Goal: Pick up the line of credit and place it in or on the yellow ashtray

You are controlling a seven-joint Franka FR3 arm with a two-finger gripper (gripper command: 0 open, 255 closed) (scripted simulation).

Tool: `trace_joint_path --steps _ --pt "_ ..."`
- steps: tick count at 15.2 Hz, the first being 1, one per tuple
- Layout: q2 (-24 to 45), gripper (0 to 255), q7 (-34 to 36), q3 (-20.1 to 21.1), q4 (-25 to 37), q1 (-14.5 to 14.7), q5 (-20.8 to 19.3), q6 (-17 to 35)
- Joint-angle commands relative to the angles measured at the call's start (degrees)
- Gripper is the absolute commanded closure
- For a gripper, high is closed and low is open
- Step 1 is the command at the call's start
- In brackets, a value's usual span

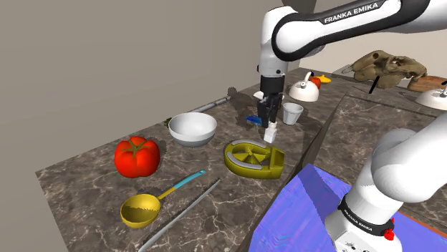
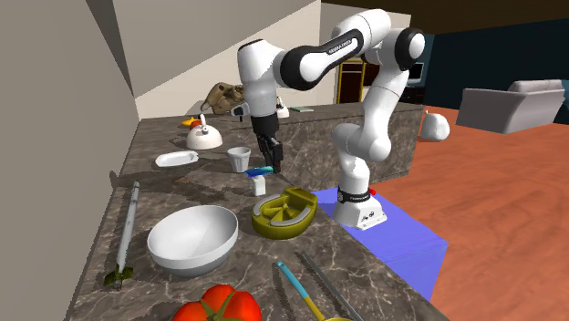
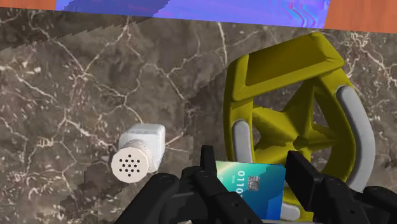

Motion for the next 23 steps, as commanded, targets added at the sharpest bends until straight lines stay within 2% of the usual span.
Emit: trace_joint_path --steps 1,6,23 --pt "-1.9 255 2.5 1.9 -1.2 1.4 1.5 -0.5" --pt "-6.6 255 8.7 6.7 -3.8 5.0 5.7 -2.2" --pt "-2.3 255 8.0 8.2 -13.1 5.3 6.9 11.4"
